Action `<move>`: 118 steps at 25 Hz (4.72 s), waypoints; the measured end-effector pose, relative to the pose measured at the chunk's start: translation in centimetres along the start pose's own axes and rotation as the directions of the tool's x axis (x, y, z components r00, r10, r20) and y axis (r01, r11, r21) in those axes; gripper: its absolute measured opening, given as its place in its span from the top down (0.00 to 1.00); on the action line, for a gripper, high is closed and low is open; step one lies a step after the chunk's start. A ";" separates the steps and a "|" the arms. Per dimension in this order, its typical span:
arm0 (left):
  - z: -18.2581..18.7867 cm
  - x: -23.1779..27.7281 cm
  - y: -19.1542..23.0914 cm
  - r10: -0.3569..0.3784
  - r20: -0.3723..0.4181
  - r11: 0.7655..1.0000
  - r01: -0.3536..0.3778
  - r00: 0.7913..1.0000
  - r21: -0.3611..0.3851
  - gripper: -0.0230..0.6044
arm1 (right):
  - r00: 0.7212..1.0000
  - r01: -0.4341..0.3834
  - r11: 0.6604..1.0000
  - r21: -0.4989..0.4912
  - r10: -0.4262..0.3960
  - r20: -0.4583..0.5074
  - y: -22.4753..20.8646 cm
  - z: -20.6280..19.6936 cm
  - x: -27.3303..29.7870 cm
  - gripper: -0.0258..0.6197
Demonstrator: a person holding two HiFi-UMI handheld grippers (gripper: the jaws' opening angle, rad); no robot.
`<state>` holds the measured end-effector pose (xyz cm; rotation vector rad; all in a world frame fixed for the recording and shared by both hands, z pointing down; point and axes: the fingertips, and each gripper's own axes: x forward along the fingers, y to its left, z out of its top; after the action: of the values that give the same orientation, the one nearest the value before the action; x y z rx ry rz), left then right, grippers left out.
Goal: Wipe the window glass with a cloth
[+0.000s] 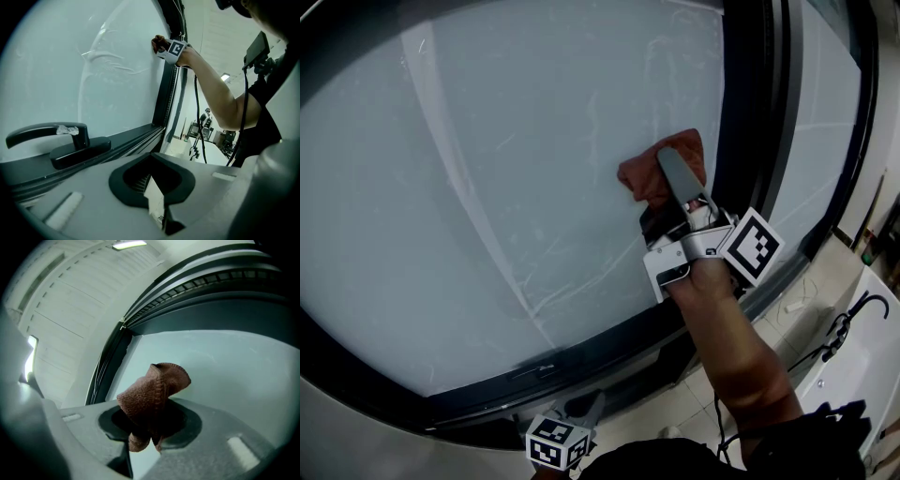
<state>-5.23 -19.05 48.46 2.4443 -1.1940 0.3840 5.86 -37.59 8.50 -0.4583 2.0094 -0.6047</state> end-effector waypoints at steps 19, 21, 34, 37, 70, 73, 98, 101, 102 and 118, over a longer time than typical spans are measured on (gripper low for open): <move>-0.5 -0.2 0.2 -0.001 -0.009 1.000 0.001 1.000 -0.007 0.94 | 1.000 -0.004 1.000 0.029 0.004 -0.002 -0.9 -1.5 -3.1 0.79; -0.5 -0.2 0.0 -0.004 -0.013 1.000 0.004 1.000 -0.007 0.94 | 1.000 0.016 0.999 0.046 -0.015 -0.015 -1.6 -2.3 -3.9 0.79; -0.4 -0.1 -0.5 -0.017 0.000 1.000 0.017 1.000 0.009 0.94 | 0.986 0.131 0.988 0.078 -0.122 -0.111 -5.0 -7.3 -12.8 0.79; -0.7 -0.2 -0.4 -0.018 -0.007 1.000 0.018 1.000 0.005 0.94 | 0.973 0.212 0.971 0.111 -0.199 -0.118 -7.3 -8.9 -15.4 0.79; -3.8 -4.3 1.4 -0.035 -0.069 0.999 0.036 0.997 0.016 0.94 | 0.825 0.558 0.801 0.215 -0.509 -0.244 -17.0 -22.5 -23.0 0.79; -3.6 -4.4 1.6 -0.035 -0.064 0.999 0.036 0.997 0.016 0.94 | 0.832 0.549 0.807 0.217 -0.501 -0.239 -16.8 -22.4 -22.5 0.79; -3.6 -4.7 1.6 -0.034 -0.058 0.999 0.035 0.998 0.012 0.94 | 0.921 0.387 0.893 0.227 -0.364 -0.140 -11.7 -18.5 -16.2 0.79; -3.6 -4.8 1.6 -0.033 -0.059 0.999 0.034 0.998 0.011 0.94 | 0.928 0.370 0.902 0.220 -0.349 -0.129 -11.0 -18.0 -15.4 0.79; -3.6 -4.8 1.6 -0.033 -0.059 0.999 0.033 0.998 0.011 0.94 | 0.930 0.365 0.905 0.219 -0.344 -0.126 -10.8 -17.8 -15.2 0.79; -3.4 -5.0 1.8 -0.036 -0.048 0.999 0.037 0.998 0.014 0.94 | 0.966 0.257 0.946 0.197 -0.247 -0.072 -7.2 -14.7 -10.8 0.79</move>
<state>-9.94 -15.07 49.87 2.4520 -1.1292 0.4392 -1.36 -34.20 26.43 -0.5842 1.9205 -0.9795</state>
